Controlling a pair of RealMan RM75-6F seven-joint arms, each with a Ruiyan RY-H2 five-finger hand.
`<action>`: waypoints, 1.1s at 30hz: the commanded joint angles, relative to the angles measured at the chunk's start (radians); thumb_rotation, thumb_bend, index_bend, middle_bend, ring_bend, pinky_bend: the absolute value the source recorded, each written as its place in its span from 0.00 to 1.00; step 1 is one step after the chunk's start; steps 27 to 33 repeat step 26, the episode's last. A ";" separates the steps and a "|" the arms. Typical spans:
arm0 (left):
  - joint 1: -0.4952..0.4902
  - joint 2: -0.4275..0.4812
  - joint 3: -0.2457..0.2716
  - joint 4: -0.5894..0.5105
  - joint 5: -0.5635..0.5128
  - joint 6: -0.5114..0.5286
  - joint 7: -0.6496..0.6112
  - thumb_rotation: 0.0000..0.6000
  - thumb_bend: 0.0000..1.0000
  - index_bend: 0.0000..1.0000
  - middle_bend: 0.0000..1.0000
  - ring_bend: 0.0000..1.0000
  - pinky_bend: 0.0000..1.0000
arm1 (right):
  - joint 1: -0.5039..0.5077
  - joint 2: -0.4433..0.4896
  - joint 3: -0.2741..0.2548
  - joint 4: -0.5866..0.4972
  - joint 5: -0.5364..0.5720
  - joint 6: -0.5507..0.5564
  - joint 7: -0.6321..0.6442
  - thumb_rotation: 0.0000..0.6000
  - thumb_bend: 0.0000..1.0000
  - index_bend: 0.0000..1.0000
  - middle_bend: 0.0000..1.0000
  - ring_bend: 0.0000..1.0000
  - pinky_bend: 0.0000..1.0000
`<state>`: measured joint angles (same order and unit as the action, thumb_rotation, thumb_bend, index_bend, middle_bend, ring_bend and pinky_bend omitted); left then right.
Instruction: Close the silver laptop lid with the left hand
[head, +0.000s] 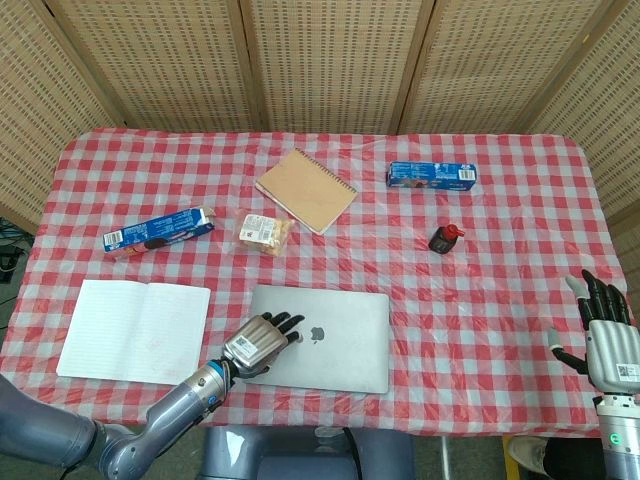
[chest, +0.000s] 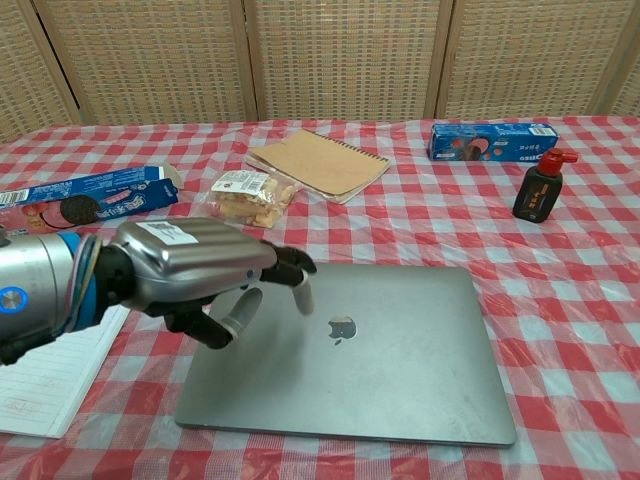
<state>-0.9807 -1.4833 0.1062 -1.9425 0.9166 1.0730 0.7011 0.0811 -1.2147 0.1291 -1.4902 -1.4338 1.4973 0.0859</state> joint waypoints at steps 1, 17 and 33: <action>0.097 0.010 0.010 0.000 0.125 0.151 -0.041 1.00 0.47 0.01 0.00 0.00 0.11 | 0.000 -0.002 -0.001 0.003 -0.005 0.004 0.000 1.00 0.62 0.02 0.00 0.00 0.00; 0.486 0.104 0.103 0.174 0.371 0.632 -0.104 1.00 0.00 0.00 0.00 0.00 0.00 | 0.005 -0.028 -0.015 0.009 -0.041 0.022 -0.073 1.00 0.59 0.00 0.00 0.00 0.00; 0.638 0.141 0.134 0.207 0.423 0.709 -0.219 1.00 0.00 0.00 0.00 0.00 0.00 | 0.006 -0.042 -0.025 0.003 -0.071 0.041 -0.120 1.00 0.58 0.00 0.00 0.00 0.00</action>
